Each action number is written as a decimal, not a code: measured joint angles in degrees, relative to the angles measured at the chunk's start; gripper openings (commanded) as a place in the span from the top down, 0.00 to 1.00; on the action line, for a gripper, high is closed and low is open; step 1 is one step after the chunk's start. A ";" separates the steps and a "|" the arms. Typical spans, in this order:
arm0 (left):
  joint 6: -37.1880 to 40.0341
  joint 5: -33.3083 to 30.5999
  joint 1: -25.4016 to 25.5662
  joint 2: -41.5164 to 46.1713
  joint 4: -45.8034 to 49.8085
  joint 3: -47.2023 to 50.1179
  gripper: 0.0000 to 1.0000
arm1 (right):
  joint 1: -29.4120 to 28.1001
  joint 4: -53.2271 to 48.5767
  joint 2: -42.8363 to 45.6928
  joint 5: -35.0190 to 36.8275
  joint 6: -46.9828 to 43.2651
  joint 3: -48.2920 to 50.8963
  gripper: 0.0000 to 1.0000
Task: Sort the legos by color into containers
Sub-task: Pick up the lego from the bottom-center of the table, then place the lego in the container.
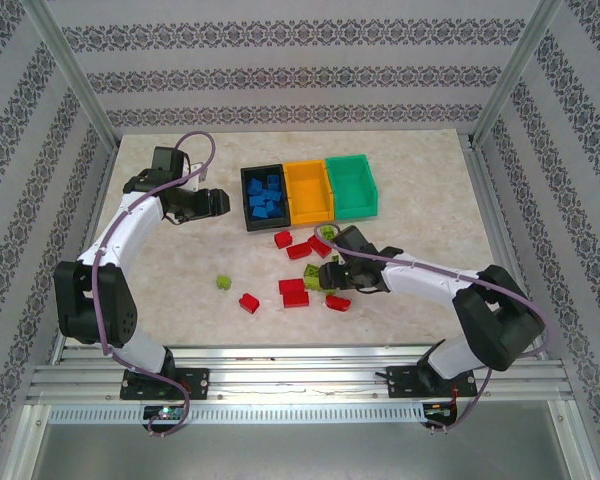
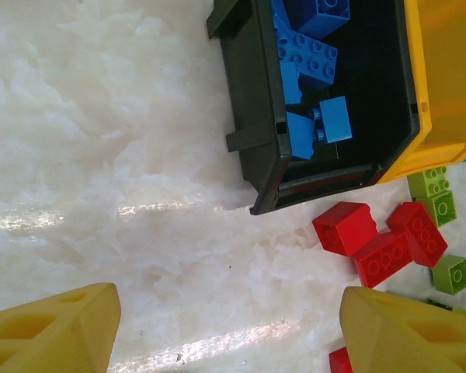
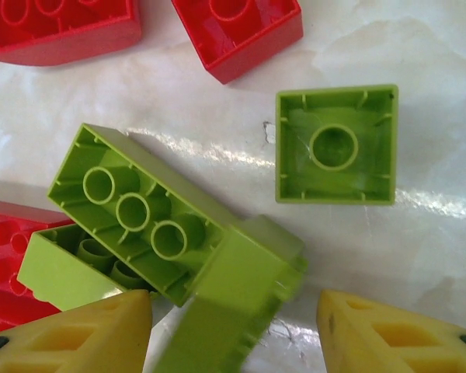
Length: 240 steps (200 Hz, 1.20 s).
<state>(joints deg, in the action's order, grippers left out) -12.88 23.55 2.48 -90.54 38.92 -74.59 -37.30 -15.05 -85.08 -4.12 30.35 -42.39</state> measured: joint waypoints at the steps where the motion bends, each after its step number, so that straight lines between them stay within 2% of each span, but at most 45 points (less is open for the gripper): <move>1: 0.00 0.00 0.00 0.00 0.00 0.00 0.25 | 0.00 0.04 -0.02 0.00 0.00 0.00 0.42; 52: -0.02 0.02 0.00 0.00 0.00 0.00 0.25 | -0.09 1.18 -2.95 -0.92 0.46 -0.33 0.47; 89: -0.02 0.02 0.02 0.00 0.00 0.00 0.24 | -0.09 1.16 -3.37 -1.11 0.94 -0.33 0.69; 122: -0.02 0.22 0.00 0.00 0.00 0.00 0.24 | 0.52 0.26 -1.38 -1.18 0.61 -0.28 0.78; 157: -0.04 0.44 0.00 -0.09 -0.02 0.00 0.24 | 4.50 -0.20 2.78 -2.25 -0.52 -1.55 0.79; 191: -0.02 0.44 0.00 -0.11 -0.02 0.00 0.24 | 9.44 -0.59 3.13 -2.93 -3.45 -9.62 0.78; 221: -0.04 0.48 0.00 -0.50 -0.09 0.00 0.24 | 15.96 0.79 -2.51 -4.83 -5.97 -21.16 0.77; 240: -0.02 0.48 0.02 -0.94 -0.24 0.00 0.24 | 19.78 1.77 -8.44 -5.88 -6.82 -28.22 0.73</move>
<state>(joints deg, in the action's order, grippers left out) -12.91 24.03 2.50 -91.48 38.68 -74.59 -17.52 -13.28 -93.51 -10.00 23.53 -70.61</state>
